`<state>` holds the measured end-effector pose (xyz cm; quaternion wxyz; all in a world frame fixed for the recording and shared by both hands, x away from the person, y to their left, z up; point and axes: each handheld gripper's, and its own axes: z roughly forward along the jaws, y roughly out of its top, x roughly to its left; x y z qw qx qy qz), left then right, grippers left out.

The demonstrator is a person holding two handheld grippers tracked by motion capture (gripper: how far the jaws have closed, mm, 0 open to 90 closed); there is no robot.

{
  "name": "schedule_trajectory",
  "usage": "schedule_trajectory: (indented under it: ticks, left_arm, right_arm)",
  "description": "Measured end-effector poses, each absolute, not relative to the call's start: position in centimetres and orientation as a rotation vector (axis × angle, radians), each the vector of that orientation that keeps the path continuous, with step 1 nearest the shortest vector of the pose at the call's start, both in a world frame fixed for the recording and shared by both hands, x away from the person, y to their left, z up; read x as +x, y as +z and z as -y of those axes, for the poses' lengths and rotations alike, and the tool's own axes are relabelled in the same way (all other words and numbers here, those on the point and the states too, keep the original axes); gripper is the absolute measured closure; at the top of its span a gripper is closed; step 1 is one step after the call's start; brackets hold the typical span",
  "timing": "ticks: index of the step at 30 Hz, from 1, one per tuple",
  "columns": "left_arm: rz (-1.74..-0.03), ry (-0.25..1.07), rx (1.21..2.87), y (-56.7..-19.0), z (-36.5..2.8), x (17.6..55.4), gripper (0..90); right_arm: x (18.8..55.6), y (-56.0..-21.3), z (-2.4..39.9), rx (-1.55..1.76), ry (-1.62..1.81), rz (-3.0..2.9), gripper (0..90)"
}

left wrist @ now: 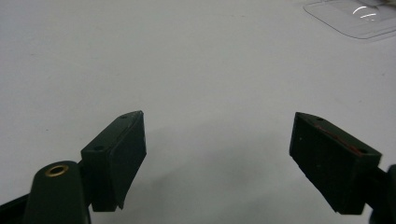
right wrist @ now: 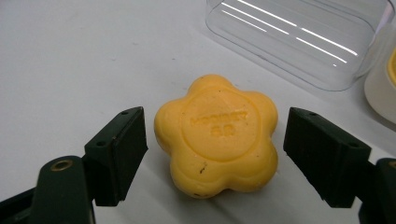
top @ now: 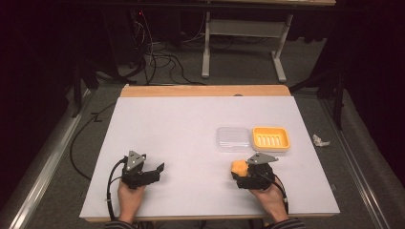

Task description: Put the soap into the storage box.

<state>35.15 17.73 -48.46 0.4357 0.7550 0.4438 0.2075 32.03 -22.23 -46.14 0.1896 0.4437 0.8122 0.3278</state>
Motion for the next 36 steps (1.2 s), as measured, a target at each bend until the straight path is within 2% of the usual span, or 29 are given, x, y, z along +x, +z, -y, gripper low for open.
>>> schedule_trajectory:
  ticks: [36]
  left_arm:
    - [-1.101, 0.520, 1.880, -48.46, -17.71, 35.14, 19.0]
  right_arm:
    - [33.06, -47.13, 21.33, 1.212, 0.804, -2.348, 25.8]
